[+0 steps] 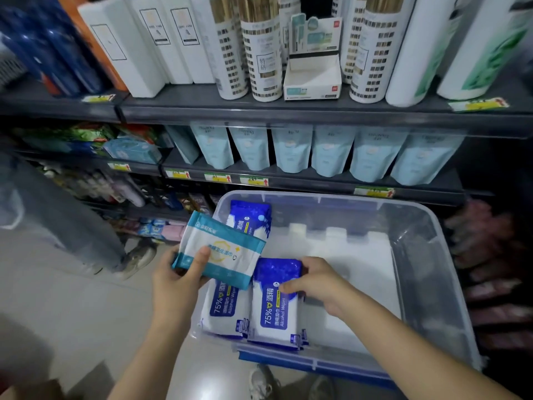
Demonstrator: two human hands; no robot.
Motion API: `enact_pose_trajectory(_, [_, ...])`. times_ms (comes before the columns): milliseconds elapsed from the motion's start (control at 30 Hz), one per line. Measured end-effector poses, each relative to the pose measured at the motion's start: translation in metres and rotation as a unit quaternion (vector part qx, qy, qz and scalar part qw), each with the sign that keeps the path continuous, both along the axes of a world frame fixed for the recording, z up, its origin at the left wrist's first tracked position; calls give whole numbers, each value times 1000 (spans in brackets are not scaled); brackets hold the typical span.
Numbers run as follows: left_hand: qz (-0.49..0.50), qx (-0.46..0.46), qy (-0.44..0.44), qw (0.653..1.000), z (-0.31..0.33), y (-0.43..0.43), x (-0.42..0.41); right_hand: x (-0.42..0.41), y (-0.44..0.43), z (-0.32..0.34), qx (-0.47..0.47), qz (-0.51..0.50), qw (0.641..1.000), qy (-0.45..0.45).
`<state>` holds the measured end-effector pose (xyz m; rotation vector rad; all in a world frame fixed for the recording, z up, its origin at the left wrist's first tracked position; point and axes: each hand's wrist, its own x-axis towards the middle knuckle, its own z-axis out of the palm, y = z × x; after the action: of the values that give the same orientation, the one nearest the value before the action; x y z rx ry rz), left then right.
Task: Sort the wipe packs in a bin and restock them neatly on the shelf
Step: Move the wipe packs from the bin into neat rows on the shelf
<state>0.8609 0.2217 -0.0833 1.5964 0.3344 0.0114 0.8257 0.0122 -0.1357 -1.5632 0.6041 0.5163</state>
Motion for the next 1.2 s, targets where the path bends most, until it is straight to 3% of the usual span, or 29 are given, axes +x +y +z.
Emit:
enact_pose_trajectory(300, [-47, -26, -15, 998, 6, 10, 11, -29, 22, 6, -48, -23, 998, -19])
enact_pose_trajectory(500, [-130, -67, -13, 989, 14, 20, 34, -43, 30, 44, -45, -198, 976, -84])
enact_pose_trajectory(667, [-216, -100, -2, 971, 23, 10, 37, -85, 36, 74, -50, -364, 919, -144])
enact_pose_trajectory(867, [-339, -129, 18, 932, 27, -36, -10, -178, 46, 86, -78, -531, 832, -140])
enact_pose_trajectory(1200, [-562, -119, 28, 818, 49, -108, -175, -360, 75, 119, -74, -691, 700, -167])
